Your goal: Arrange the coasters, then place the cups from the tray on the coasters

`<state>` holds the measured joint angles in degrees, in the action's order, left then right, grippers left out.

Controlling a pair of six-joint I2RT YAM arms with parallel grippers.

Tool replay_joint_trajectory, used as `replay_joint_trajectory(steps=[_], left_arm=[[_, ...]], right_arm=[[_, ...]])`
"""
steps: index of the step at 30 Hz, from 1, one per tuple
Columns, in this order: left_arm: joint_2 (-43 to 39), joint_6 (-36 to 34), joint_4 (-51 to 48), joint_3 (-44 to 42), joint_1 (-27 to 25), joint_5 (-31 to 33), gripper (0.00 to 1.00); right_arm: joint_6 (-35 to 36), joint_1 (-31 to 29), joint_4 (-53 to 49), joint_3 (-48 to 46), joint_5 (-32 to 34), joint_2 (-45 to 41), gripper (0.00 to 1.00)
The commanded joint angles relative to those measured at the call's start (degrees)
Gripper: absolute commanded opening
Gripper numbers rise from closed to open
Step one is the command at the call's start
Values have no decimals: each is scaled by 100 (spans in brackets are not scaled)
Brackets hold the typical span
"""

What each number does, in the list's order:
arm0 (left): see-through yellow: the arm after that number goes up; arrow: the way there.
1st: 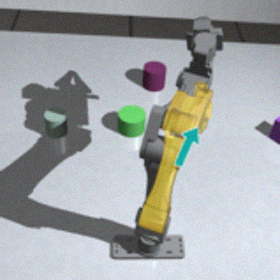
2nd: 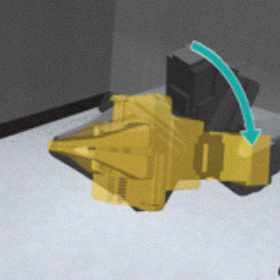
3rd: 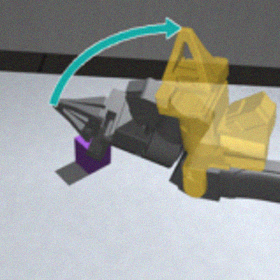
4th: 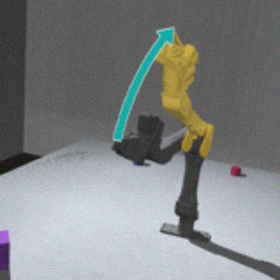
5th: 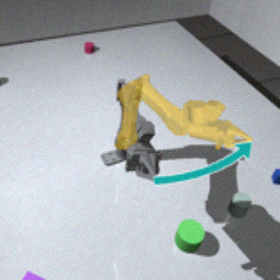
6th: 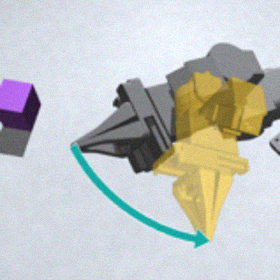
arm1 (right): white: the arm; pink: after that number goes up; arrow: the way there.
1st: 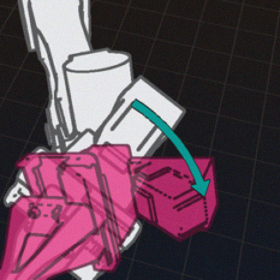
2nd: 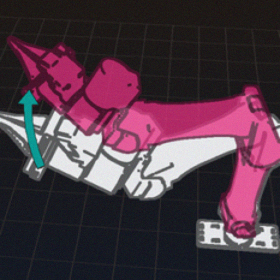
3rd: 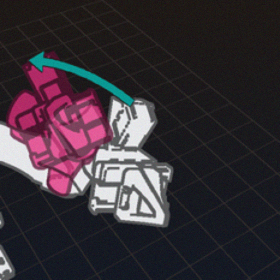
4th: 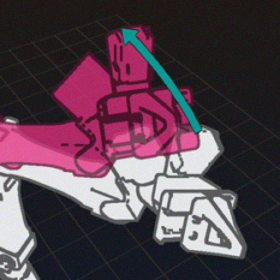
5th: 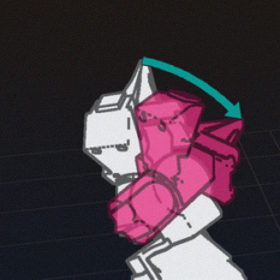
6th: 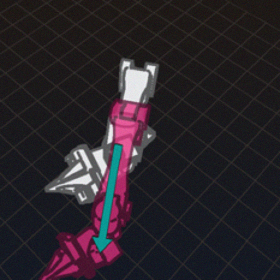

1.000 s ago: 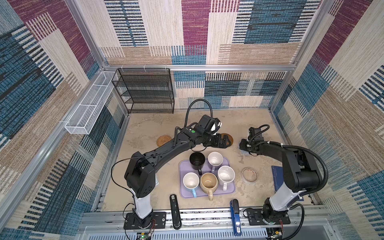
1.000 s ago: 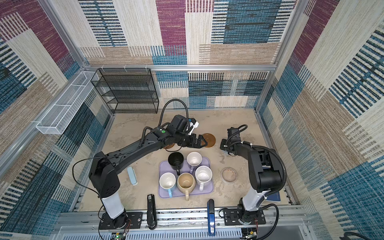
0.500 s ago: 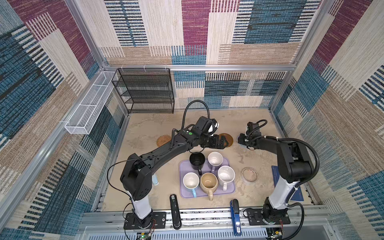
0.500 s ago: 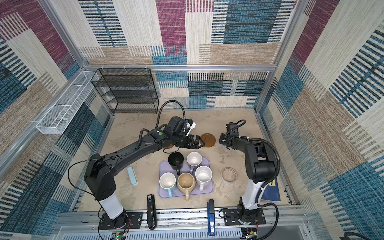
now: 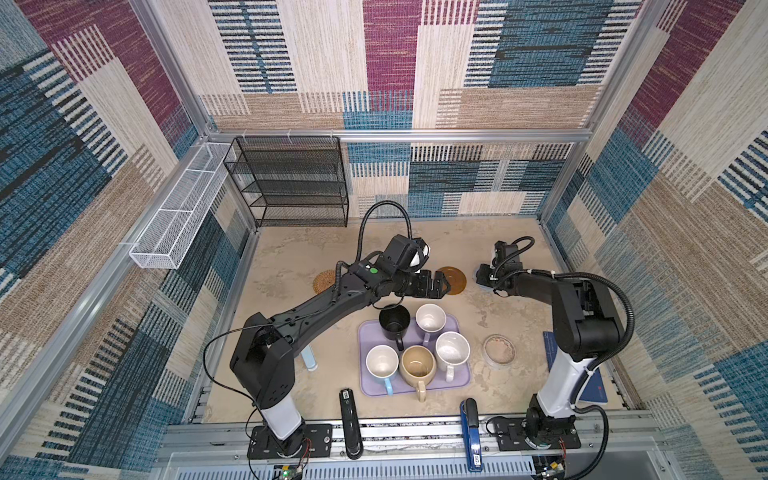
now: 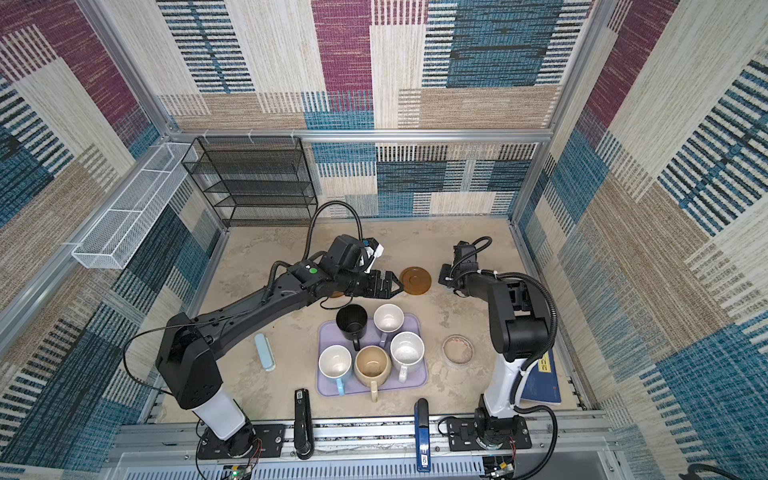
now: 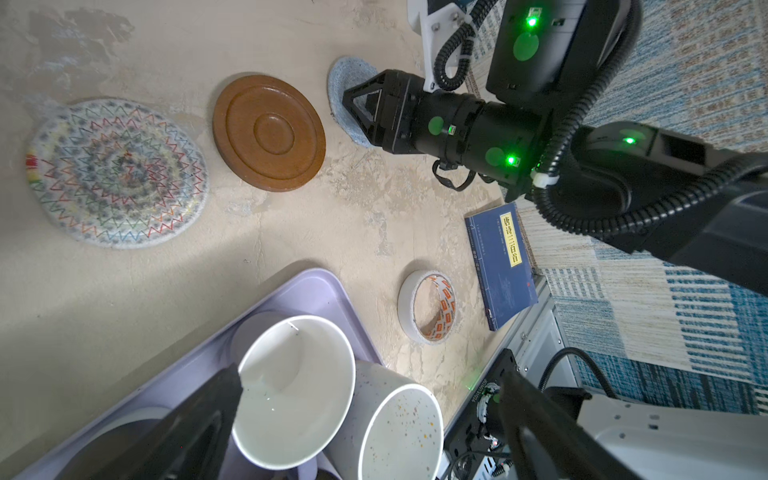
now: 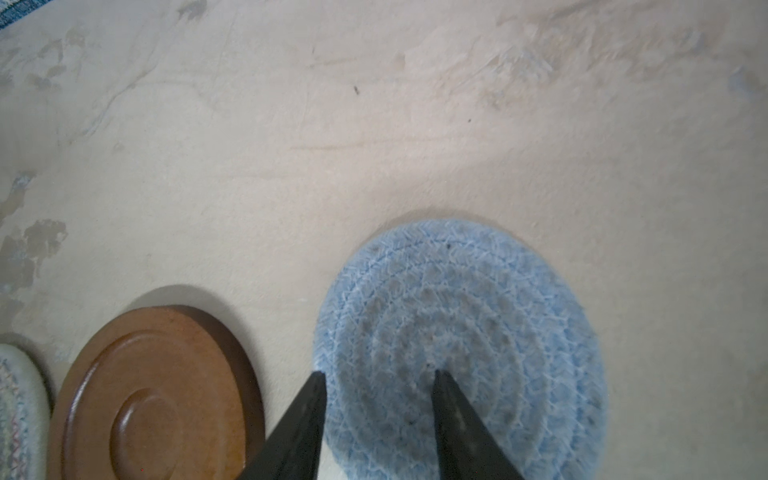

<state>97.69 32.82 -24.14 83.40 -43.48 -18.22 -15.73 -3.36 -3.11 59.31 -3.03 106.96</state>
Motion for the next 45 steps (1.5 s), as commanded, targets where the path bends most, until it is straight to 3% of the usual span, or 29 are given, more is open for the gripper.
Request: replay_joint_trajectory(steps=[1,6,34,36,39,40,45], left_arm=[[-95,57,138,-43,8,113,100],[-129,84,122,-76,7,152,100],[-648,-70,-461,-171,24,744,100],[-788,-65,-586,-226,24,841,100],[-1033,-106,-897,-287,29,930,100],[-1137,-124,-969,-332,23,906,100],[-1605,-98,-1449,-549,24,1075,100]], right_arm=[[6,-7,-664,-51,-220,0,45],[-9,-13,-559,-147,-467,-19,43],[48,-16,-681,265,-57,-419,44],[51,-16,-684,288,-107,-624,50],[3,-57,-886,439,-57,-973,94],[7,-81,-982,493,-36,-1102,99],[105,-122,-1478,757,-430,-1631,100]])
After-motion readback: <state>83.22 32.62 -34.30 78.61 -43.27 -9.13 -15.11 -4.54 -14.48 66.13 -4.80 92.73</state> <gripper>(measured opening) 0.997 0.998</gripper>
